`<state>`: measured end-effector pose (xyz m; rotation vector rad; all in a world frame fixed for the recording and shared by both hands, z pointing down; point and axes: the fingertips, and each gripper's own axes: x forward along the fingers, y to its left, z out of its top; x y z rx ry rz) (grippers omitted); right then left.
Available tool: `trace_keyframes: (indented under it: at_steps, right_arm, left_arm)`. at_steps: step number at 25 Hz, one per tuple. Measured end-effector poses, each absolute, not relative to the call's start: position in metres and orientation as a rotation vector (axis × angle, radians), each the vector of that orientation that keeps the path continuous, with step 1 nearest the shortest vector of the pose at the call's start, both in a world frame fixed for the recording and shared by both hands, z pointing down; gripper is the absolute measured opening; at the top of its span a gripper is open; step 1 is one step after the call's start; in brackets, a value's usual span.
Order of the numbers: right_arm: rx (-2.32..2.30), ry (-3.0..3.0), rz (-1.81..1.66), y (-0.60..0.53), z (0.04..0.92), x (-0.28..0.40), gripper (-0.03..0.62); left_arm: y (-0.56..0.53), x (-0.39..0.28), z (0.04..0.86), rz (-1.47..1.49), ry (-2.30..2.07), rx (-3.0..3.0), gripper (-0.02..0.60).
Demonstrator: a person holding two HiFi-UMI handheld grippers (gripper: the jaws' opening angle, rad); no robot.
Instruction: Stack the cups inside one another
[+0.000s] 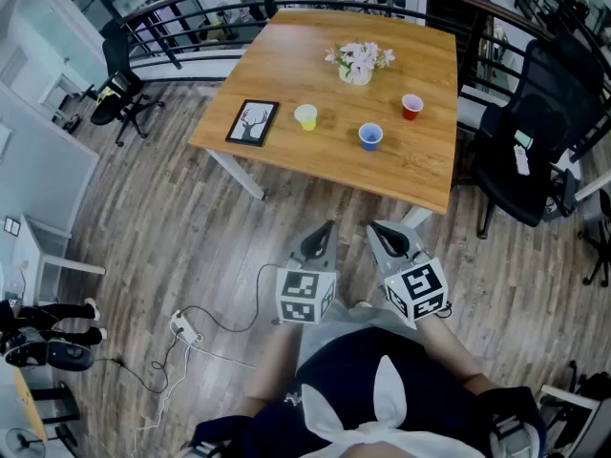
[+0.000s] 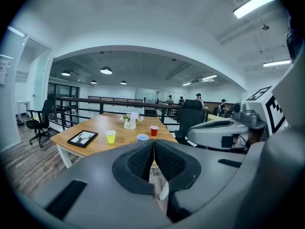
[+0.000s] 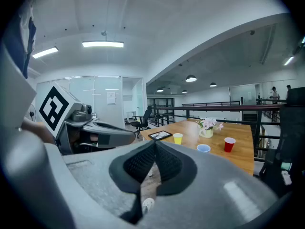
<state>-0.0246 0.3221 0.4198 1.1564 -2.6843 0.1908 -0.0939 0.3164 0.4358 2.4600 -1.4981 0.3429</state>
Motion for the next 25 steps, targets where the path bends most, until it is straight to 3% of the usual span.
trace_keyframes:
  at_steps: [25]
  right_arm:
    - [1.193,-2.628,0.274,0.223,0.444,-0.035,-0.002]
  left_arm:
    - [0.21,-0.113,0.455,0.394,-1.465,2.436,0.02]
